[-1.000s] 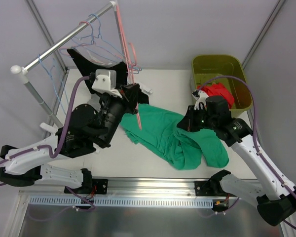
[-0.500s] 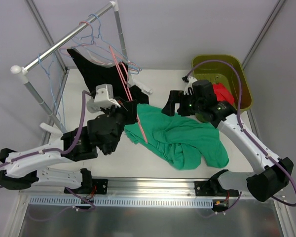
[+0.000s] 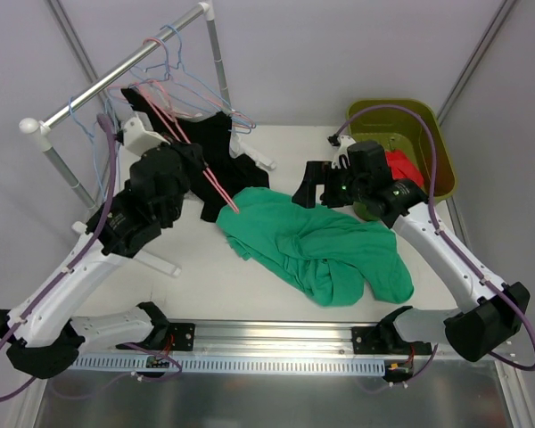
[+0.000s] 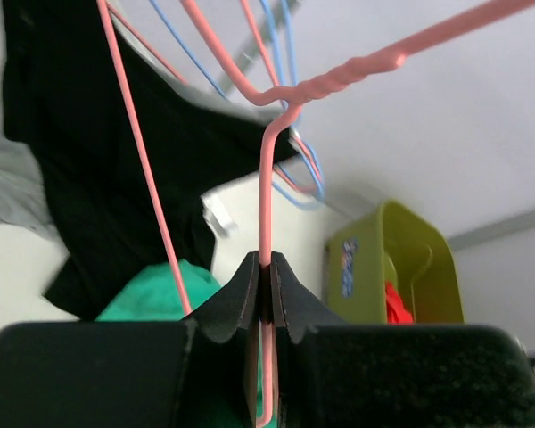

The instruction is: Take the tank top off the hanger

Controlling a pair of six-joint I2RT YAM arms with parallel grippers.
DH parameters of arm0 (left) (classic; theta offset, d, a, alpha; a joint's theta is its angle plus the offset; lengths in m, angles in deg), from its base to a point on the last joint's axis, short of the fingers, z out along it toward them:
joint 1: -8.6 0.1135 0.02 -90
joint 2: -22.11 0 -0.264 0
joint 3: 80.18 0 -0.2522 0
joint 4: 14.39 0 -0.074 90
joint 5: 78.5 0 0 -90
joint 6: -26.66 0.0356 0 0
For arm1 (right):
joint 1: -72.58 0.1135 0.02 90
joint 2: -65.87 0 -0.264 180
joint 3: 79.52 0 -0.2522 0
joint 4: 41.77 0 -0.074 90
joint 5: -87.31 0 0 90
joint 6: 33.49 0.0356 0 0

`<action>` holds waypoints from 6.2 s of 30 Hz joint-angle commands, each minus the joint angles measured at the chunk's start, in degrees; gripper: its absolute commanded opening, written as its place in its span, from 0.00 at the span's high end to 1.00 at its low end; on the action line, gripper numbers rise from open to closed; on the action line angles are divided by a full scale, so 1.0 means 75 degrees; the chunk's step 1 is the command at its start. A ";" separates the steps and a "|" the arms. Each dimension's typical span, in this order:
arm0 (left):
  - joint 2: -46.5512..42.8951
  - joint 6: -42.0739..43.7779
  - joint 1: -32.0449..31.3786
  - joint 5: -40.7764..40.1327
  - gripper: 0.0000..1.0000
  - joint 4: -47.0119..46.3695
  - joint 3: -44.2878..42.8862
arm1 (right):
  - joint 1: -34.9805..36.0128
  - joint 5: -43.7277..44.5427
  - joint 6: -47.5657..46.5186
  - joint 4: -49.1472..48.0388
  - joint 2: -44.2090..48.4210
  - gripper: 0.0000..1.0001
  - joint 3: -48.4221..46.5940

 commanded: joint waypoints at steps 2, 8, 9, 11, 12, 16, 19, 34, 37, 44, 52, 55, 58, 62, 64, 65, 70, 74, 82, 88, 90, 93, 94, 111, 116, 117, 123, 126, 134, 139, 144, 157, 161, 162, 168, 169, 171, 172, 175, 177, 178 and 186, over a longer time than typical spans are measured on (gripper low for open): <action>-0.0033 0.0142 0.1203 0.0645 1.00 0.0363 -0.0809 | 0.0032 -0.0102 -0.0265 0.0102 0.0088 0.01 -0.0302; 0.0155 0.0295 0.2972 0.1944 1.00 0.0540 -0.1079 | 0.0020 -0.0184 -0.0488 0.0360 0.0017 0.01 -0.0512; 0.0190 0.0330 0.3206 0.2178 1.00 0.0540 -0.1091 | 0.0032 -0.0207 -0.0500 0.0371 0.0029 0.00 -0.0536; 0.0319 0.0446 0.3651 0.2776 1.00 0.0540 -0.1208 | 0.0032 -0.0254 -0.0581 0.0442 0.0017 0.01 -0.0536; 0.0389 0.0610 0.3723 0.2883 1.00 0.0551 -0.1324 | 0.0032 -0.0266 -0.0605 0.0453 0.0006 0.01 -0.0536; 0.0354 0.0670 0.4039 0.3000 1.00 0.0563 -0.1268 | 0.0020 -0.0277 -0.0687 0.0547 -0.0053 0.00 -0.0478; 0.0366 0.0460 0.4637 0.3597 1.00 0.0598 -0.1045 | 0.0021 -0.0383 -0.0687 0.0536 -0.0135 0.01 -0.0478; -0.0021 -0.0362 0.4955 0.4126 0.90 0.0610 0.0140 | 0.0044 -0.0863 -0.0839 0.0617 -0.0685 0.01 -0.0513; -0.0021 -0.0209 0.4955 0.4114 0.65 0.0610 -0.0141 | 0.0126 -0.0852 -0.1131 0.0886 -0.0931 0.01 -0.0548; 0.0026 0.0143 0.4955 0.4594 0.01 0.0622 -0.1161 | 0.0933 0.0927 -0.1894 0.1731 -0.2206 0.00 -0.0700; -0.0336 0.0072 0.4908 0.5917 0.01 0.0622 -0.1525 | 0.1298 0.3447 -0.1171 0.1579 -0.3789 0.00 -0.0631; -0.0676 0.0200 0.4803 0.6620 0.01 0.0657 -0.1303 | 0.1344 0.3531 -0.0807 0.1508 -0.4059 0.00 -0.0373; -0.1051 0.0376 0.4767 0.7487 0.01 0.0657 -0.0964 | 0.1333 0.3428 -0.0653 0.1485 -0.4620 0.00 -0.0080; -0.1542 0.0704 0.4767 0.8296 0.01 0.0797 -0.0822 | 0.1286 0.2092 -0.0454 0.0972 -0.5359 0.00 0.0306; -0.1719 0.0938 0.4767 0.8519 0.01 0.0984 -0.0868 | 0.1298 0.1322 -0.0325 0.0550 -0.5397 0.08 0.0599; -0.1859 0.1021 0.4767 0.8590 0.01 0.1031 -0.0915 | 0.1309 0.1200 -0.0208 0.0327 -0.5327 0.16 0.0751; -0.2235 0.1676 0.4779 0.9223 0.01 0.1114 -0.0951 | 0.1333 0.1256 0.0039 -0.0308 -0.4649 0.99 0.1035; -0.2621 0.1842 0.4767 0.9446 0.01 0.1219 -0.0705 | 0.1391 0.1726 0.0039 -0.0308 -0.3220 1.00 0.0672; -0.3009 0.1772 0.4779 0.9493 0.01 0.1301 -0.0341 | 0.1228 0.3318 0.0016 -0.0379 -0.0548 1.00 -0.1096; -0.3021 0.1690 0.4767 0.9423 0.01 0.1360 -0.0435 | 0.0772 0.3649 -0.0721 -0.0308 -0.0264 1.00 -0.3463; -0.3021 0.1643 0.4767 0.9423 0.01 0.1348 -0.0435 | 0.0607 0.3694 -0.1246 -0.0320 -0.0404 1.00 -0.4513; -0.3044 0.1596 0.4767 0.9470 0.02 0.1383 -0.0400 | -0.0036 0.3753 -0.1648 -0.0227 -0.0812 1.00 -0.6060; -0.3067 0.1573 0.4767 0.9493 0.01 0.1384 -0.0365 | -0.0583 0.3568 -0.1660 -0.0214 -0.0919 1.00 -0.6404; -0.2318 0.1936 0.4767 0.9903 0.01 0.1723 -0.2484 | -0.4678 0.2068 -0.1062 0.0617 -0.4224 1.00 -0.8270; -0.1896 0.1187 0.4767 1.0723 0.01 0.1723 -0.2311 | -0.4539 0.1890 -0.0851 0.0828 -0.4634 1.00 -0.8025; -0.1907 0.0849 0.4767 1.0747 0.01 0.1723 -0.2055 | -0.4457 0.1960 -0.0944 0.0840 -0.4670 1.00 -0.7908; -0.2901 -0.0104 0.4767 0.9576 0.01 0.1221 -0.0848 | -0.4361 0.1997 -0.0373 0.1098 -0.5090 0.96 -0.7264; -0.2613 0.0049 0.4767 0.9772 0.02 0.1219 -0.0915 | -0.4456 0.1529 0.0237 0.1763 -0.5454 0.32 -0.7285; -0.0737 0.0013 0.4756 0.9834 0.01 0.1687 -0.2366 | -0.4234 0.2078 0.0450 0.2094 -0.3492 0.00 -0.7029; 0.1089 0.0575 0.3891 0.8045 0.01 0.2998 -0.4697 | -0.4222 0.1107 0.0695 0.2165 -0.1767 0.01 -0.5156; 0.2824 0.0752 0.2857 0.4903 0.01 0.4617 -0.6657 | -0.4140 0.0462 0.0860 0.2012 -0.0104 0.01 -0.3445; 0.5322 0.1139 0.2810 0.2463 0.12 0.4454 -0.8391 | -0.3753 -0.0183 0.0649 0.1965 0.1868 0.00 -0.0513; 0.5651 0.0788 0.2892 0.2158 0.23 0.4384 -0.8310 | -0.3695 -0.0266 0.0648 0.1965 0.2184 0.00 -0.0314; 0.5756 0.0741 0.2915 0.2146 0.26 0.4384 -0.8322 | -0.3694 -0.0254 0.0649 0.1989 0.2243 0.00 -0.0302; 0.5991 0.0553 0.2927 0.1900 0.42 0.4290 -0.8217 | -0.3694 -0.0383 0.0532 0.2129 0.2408 0.00 -0.0384; 0.6014 0.0541 0.2939 0.1876 0.44 0.4278 -0.8193 | -0.3683 -0.0383 0.0520 0.2164 0.2431 0.00 -0.0361; 0.6155 0.0599 0.2962 0.1852 0.47 0.4231 -0.8169 | -0.3694 -0.0383 0.0520 0.2165 0.2490 0.00 -0.0325; 0.6202 0.0623 0.2974 0.1864 0.48 0.4231 -0.8169 | -0.3694 -0.0395 0.0508 0.2153 0.2502 0.01 -0.0279; 0.6343 0.0612 0.3009 0.1818 0.52 0.4219 -0.8100 | -0.3694 -0.0442 0.0496 0.2153 0.2525 0.01 -0.0243; 0.6320 0.0576 0.3009 0.1736 0.62 0.4208 -0.8029 | -0.3694 -0.0453 0.0496 0.2164 0.2525 0.01 -0.0232; 0.6331 0.0565 0.3021 0.1689 0.66 0.4196 -0.8006 | -0.3683 -0.0453 0.0473 0.2165 0.2525 0.01 -0.0243; 0.6507 0.0623 0.3126 0.1782 0.73 0.4126 -0.8041 | -0.3694 -0.0512 0.0449 0.2165 0.2443 0.01 -0.0314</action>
